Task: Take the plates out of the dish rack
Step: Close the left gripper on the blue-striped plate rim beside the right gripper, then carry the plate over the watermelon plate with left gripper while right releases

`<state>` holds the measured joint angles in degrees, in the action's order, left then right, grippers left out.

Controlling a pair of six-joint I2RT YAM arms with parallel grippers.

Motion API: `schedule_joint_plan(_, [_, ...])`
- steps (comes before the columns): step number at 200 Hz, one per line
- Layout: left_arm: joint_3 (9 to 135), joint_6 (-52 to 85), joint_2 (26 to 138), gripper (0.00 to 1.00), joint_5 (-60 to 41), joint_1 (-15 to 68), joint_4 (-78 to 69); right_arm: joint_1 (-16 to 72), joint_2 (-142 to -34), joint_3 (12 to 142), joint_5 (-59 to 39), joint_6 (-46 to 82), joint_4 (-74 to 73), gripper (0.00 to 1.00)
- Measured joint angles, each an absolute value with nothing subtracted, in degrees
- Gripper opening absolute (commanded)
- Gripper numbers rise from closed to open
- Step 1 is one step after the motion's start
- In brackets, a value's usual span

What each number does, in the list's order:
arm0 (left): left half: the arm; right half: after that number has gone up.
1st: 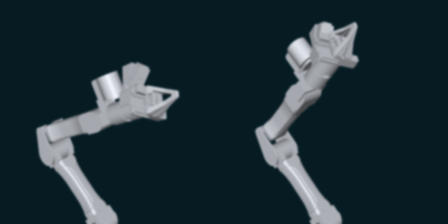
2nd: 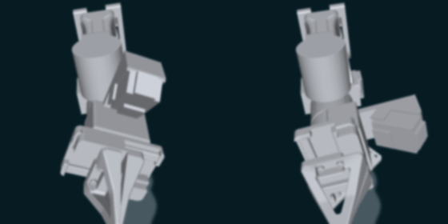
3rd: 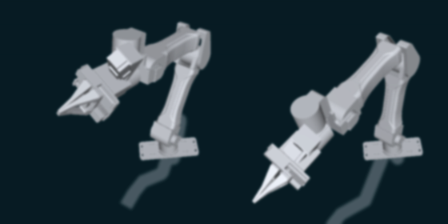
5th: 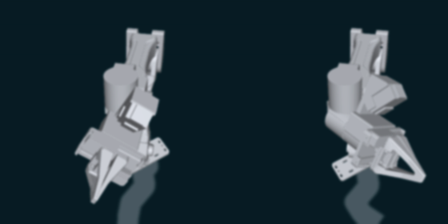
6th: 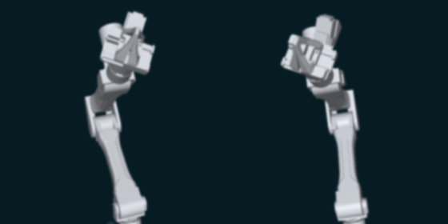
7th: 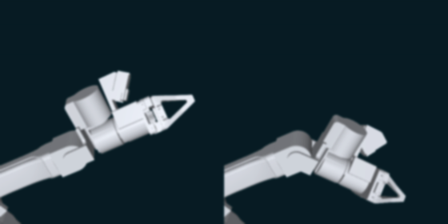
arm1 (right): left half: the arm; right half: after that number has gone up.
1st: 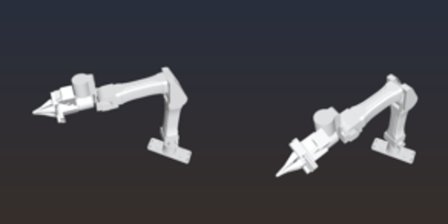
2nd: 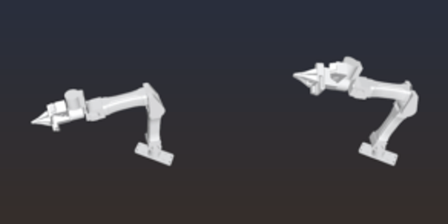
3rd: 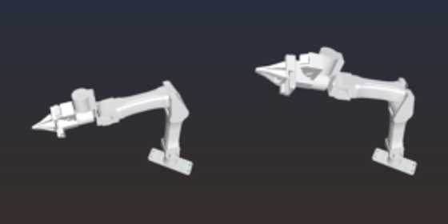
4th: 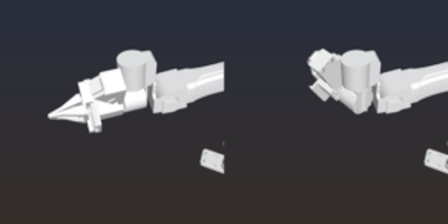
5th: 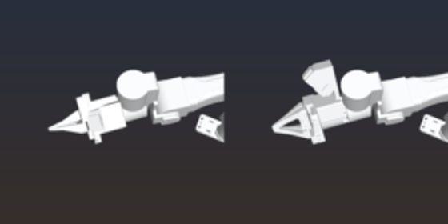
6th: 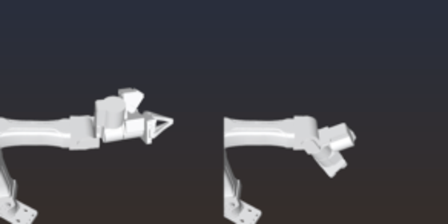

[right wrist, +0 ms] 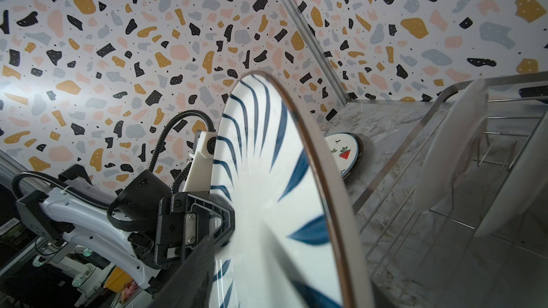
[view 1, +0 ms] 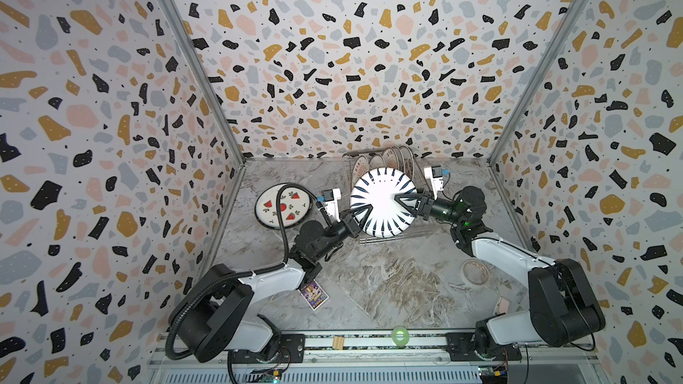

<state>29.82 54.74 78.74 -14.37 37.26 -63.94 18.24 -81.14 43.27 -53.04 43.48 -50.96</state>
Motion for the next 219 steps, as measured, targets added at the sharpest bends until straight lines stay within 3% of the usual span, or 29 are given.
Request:
schedule_joint_plan(75, [27.2, 58.78, 73.38, 0.04, -11.0, 35.07, -64.03, 18.9, -80.86, 43.79, -50.41, 40.58, -48.12, 1.0])
schedule_joint_plan(219, [18.79, 66.98, 69.01, 0.02, -7.75, 18.26, -64.14, 31.11, -74.0, 47.2, -25.87, 21.78, -34.96, 0.99])
